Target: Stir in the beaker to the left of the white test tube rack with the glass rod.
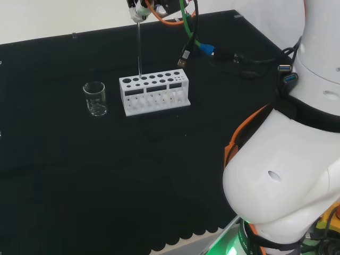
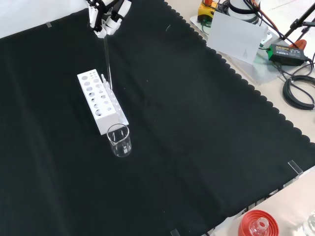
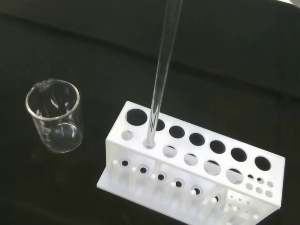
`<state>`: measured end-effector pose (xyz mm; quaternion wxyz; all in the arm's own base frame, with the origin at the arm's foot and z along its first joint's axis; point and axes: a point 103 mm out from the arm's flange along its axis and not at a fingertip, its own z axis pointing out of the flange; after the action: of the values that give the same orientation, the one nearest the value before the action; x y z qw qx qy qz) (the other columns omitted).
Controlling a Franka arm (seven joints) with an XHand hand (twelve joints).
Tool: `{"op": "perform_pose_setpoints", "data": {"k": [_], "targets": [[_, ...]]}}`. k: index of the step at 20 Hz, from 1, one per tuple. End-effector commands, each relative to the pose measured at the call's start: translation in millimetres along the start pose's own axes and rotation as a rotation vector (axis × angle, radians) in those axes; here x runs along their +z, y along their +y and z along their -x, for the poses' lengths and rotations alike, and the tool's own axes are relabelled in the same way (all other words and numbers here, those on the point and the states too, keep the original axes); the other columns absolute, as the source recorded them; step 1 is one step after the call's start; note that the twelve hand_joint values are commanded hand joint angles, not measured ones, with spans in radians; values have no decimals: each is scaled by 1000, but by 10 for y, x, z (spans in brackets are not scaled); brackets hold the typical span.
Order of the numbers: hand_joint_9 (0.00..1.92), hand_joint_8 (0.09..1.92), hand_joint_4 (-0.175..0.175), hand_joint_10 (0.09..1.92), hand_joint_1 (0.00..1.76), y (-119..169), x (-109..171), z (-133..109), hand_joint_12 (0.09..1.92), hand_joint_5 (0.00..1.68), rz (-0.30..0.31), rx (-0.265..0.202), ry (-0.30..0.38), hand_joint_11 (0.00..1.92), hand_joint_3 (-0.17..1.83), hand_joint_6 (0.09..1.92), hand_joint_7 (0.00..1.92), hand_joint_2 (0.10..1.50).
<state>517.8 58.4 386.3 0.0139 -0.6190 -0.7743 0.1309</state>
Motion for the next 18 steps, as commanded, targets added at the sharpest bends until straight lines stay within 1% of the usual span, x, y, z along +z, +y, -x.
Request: {"op": "perform_pose_setpoints", "data": {"k": [1, 6, 10, 18], "targets": [[1841, 835, -175, 497, 1198, -9, -34, 2, 826, 1138, 5, 0, -2, 1697, -175, 789, 1608, 1126], [1843, 834, -175, 494, 1198, 14, -54, 20, 825, 1138, 7, 9, 0, 1697, -175, 788, 1609, 1126], [1844, 833, -175, 491, 1198, 45, -75, 55, 824, 1139, -3, 3, 1, 1697, -175, 787, 1609, 1126], [1846, 831, -175, 486, 1198, 140, -212, -111, 822, 1140, 15, -43, -12, 1698, -175, 785, 1610, 1125]]}}
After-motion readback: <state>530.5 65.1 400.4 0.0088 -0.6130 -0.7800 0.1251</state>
